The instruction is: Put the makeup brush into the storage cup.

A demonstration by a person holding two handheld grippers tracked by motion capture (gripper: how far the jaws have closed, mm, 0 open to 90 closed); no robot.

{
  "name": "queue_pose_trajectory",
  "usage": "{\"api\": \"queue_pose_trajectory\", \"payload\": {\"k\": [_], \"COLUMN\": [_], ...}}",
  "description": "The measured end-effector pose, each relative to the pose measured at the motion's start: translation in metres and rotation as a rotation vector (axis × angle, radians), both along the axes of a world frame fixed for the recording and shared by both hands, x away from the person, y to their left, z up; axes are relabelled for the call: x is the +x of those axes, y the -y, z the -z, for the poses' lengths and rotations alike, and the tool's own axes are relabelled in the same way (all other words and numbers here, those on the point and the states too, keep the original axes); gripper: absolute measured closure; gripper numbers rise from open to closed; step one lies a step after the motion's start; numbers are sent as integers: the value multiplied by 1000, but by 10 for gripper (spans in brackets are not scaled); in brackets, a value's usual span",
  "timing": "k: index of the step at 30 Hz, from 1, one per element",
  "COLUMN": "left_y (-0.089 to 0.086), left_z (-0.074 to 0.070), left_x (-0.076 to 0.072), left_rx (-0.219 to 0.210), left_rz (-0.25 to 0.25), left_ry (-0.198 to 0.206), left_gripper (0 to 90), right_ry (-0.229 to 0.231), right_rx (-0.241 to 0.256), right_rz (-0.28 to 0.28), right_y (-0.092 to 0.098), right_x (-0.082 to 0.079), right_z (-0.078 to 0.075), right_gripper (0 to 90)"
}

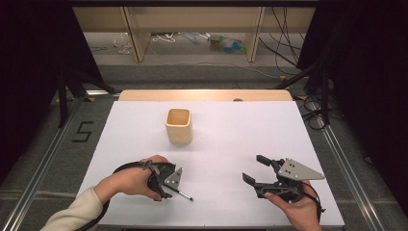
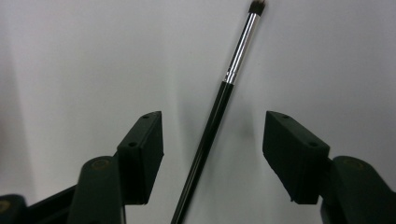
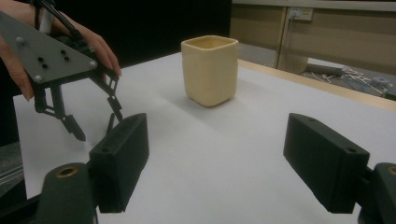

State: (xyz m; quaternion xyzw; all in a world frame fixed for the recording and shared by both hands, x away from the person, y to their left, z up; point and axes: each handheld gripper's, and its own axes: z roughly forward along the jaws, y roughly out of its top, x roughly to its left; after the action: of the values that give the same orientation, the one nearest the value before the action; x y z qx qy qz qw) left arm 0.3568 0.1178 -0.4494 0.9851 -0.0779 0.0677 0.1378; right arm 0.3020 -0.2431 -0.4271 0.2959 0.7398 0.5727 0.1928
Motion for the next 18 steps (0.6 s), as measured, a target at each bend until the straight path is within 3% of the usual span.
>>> {"api": "queue_pose_trajectory", "payload": {"k": [2,4,9,11,13,14,15,18], "left_y": [2,4,10,12,13,16,16,18], "left_z": [1,4,4,4,4,4,5,6], "left_x": [0,-1,-1,0,1,3,2,2], "left_rx": [23,2,28,41,42,72,52,59], "left_rz": [14,2,26,38,40,69,51,59], "left_ry": [-9,-30,-50,-54,-58,-53,-68,-74], "left_gripper": [423,436,467,476,481,483,485,491], "right_ry": [1,1,-3,23,-4,1,18,22], "right_rx": [0,-2,-6,-11,-9,-17,-13,-11], "right_rz": [0,-2,-4,-6,-7,-9,-7,-5], "right_y": [0,0,0,0,0,0,0,1], "right_x": [0,0,0,2,0,0,1,2], "right_z": [0,0,0,0,0,-1,0,0], "right_gripper": [235,235,235,235,235,235,235,235]}}
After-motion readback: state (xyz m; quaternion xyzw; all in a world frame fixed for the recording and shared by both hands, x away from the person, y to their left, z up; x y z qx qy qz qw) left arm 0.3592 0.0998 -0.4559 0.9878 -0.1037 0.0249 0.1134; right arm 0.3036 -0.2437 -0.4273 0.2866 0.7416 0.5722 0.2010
